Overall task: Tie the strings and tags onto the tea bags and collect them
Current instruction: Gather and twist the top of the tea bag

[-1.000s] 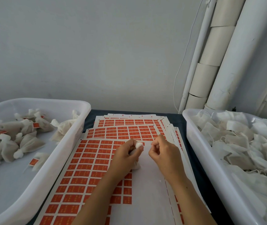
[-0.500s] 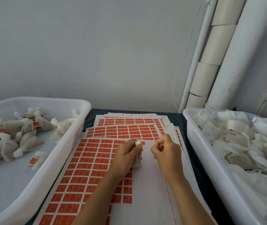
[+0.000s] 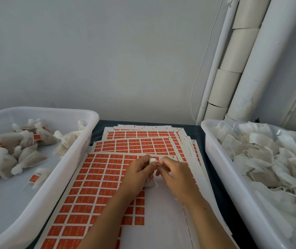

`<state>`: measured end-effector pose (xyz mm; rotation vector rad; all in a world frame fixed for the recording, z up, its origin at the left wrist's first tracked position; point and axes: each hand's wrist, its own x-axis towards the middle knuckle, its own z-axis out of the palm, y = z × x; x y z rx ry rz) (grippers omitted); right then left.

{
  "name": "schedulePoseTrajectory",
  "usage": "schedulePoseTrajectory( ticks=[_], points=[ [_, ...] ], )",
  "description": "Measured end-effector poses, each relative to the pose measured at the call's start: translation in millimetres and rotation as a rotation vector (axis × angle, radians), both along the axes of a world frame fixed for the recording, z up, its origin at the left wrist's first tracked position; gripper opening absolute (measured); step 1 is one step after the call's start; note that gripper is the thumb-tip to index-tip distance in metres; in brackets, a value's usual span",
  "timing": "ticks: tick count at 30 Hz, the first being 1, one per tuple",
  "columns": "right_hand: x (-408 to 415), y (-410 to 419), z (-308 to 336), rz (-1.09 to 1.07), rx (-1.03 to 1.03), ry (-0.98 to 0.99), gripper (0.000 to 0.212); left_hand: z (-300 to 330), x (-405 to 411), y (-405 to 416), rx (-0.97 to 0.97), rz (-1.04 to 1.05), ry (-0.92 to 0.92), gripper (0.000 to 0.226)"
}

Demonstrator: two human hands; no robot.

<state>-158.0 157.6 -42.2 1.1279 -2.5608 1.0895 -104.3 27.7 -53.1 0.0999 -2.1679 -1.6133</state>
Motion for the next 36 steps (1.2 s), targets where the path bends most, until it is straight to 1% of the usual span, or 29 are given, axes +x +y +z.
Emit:
schedulePoseTrajectory(
  ticks=[5, 7, 10, 12, 15, 17, 19, 23, 27, 29, 33, 36],
  points=[
    [1, 2, 2, 0.015, -0.046, -0.013, 0.006, 0, -1, -2, -0.014, 0.014, -0.011, 0.027],
    [2, 1, 2, 0.023, -0.047, -0.043, 0.009, 1, -1, -3, -0.007, 0.005, -0.012, 0.027],
    [2, 1, 1, 0.025, -0.045, -0.028, 0.015, 1, 0, -3, 0.001, -0.002, -0.012, 0.028],
    [2, 1, 1, 0.038, -0.061, -0.032, 0.013, 1, 0, -3, 0.005, 0.006, -0.018, 0.027],
    [2, 3, 0, 0.062, -0.151, -0.107, 0.015, 1, 0, -3, -0.003, 0.018, -0.033, 0.024],
    [3, 3, 1, 0.064, -0.163, -0.121, 0.012, 1, 0, -3, -0.002, 0.015, -0.036, 0.024],
    [4, 1, 0, 0.053, -0.116, -0.100, 0.006, 2, 0, -2, 0.006, 0.009, -0.034, 0.024],
    [1, -2, -1, 0.024, -0.073, -0.042, 0.003, 2, 1, -2, -0.012, 0.006, -0.042, 0.023],
    [1, -4, -3, -0.041, -0.038, 0.111, 0.017, 2, 1, 0, -0.046, -0.008, -0.043, 0.023],
    [1, -5, -4, -0.089, -0.021, 0.160, 0.021, 2, 0, 3, -0.063, -0.005, -0.048, 0.024],
    [-2, -5, -7, -0.152, -0.010, 0.154, 0.020, 2, -2, 8, -0.087, 0.007, -0.074, 0.026],
    [-4, -6, -10, -0.139, -0.019, 0.078, 0.017, 1, -3, 7, -0.065, 0.043, -0.098, 0.027]
  ],
)
